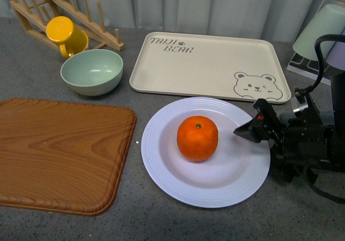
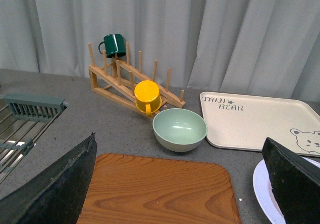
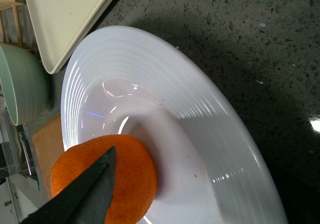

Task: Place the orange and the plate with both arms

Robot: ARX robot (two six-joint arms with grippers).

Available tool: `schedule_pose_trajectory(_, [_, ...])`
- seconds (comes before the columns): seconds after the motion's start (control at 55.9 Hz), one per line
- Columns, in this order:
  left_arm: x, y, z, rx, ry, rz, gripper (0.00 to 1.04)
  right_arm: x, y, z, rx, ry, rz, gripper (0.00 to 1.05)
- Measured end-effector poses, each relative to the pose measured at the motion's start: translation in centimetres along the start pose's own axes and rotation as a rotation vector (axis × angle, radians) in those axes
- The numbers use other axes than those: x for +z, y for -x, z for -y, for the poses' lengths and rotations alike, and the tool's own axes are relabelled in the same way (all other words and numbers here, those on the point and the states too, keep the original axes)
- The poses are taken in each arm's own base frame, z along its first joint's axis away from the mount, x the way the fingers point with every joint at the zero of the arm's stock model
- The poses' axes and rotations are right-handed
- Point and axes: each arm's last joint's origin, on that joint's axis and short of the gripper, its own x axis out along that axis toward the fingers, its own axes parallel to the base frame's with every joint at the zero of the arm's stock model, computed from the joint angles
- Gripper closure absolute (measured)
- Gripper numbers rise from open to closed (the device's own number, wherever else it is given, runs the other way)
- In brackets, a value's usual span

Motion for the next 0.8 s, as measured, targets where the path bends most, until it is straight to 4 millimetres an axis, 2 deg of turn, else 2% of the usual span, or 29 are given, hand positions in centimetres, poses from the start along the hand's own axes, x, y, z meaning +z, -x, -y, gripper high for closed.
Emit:
schedule_pose_trajectory(0.232, [0.0, 0.0, 0.0, 0.0, 0.0, 0.0, 0.06, -0.2, 0.0, 0.5, -0.005, -0.006, -0.014, 0.86])
schedule_pose_trajectory(0.358, [0.0, 0.0, 0.0, 0.0, 0.0, 0.0, 0.06, -0.1, 0.0, 0.2, 0.032, -0.001, -0.027, 0.98])
schedule_pose_trajectory(0.429, [0.0, 0.0, 0.0, 0.0, 0.0, 0.0, 0.06, 0.0, 0.1, 0.0, 0.052, 0.001, -0.026, 1.01])
schedule_pose_trajectory(0.661, [0.0, 0.0, 0.0, 0.0, 0.0, 0.0, 0.06, -0.2, 0.6, 0.0, 0.073, 0.012, 0.001, 1.01])
schedule_pose_trajectory(0.804, [0.0, 0.0, 0.0, 0.0, 0.0, 0.0, 0.06, 0.2, 2.1, -0.6, 0.09, 0.031, 0.053, 1.01])
